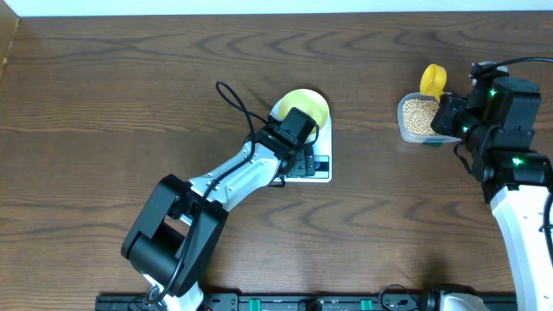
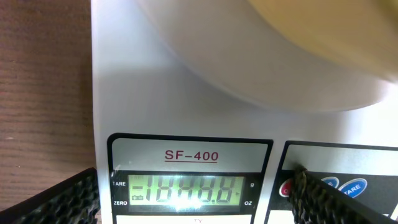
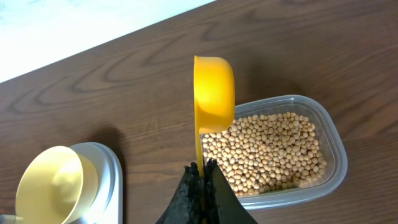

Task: Scoop item into bowl and weigh 50g on scale
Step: 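Press the scale's tare button with the left gripper fingertip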

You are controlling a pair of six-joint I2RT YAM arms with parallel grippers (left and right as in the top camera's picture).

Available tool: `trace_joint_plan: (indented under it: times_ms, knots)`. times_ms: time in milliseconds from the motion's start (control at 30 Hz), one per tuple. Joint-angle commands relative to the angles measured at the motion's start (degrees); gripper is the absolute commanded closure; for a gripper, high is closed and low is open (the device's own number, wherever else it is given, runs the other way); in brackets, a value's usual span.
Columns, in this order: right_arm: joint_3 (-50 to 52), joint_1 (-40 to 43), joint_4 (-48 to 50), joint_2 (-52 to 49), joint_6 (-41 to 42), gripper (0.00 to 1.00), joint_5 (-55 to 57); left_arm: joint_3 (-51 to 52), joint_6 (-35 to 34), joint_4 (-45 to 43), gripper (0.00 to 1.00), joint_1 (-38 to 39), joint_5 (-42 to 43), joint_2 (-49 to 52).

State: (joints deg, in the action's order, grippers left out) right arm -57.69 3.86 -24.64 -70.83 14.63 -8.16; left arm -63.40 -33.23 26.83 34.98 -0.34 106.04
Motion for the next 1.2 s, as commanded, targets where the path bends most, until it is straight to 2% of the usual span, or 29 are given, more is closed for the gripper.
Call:
trace_joint_plan:
  times_ms: [0, 667, 1000, 1167]
  knots:
    - [-0.63, 0.22, -0.24, 0.0, -0.13, 0.99, -0.35, 1.29, -0.02, 1.64, 0.04, -0.24, -3.63, 4.57]
    - [-0.63, 0.22, -0.48, 0.0, -0.13, 0.99, -0.33, 2.58, 0.15, 4.2, 0.04, -0.46, -8.22, 5.55]
    - [-0.63, 0.22, -0.52, 0.0, -0.13, 0.99, -0.33, 0.92, 0.39, 3.82, 0.04, -0.46, -5.86, 4.63]
    - [-0.63, 0.22, -0.52, 0.0, -0.13, 0.99, -0.33, 0.92, 5.81, 1.4, 0.04, -0.46, 1.99, 4.63]
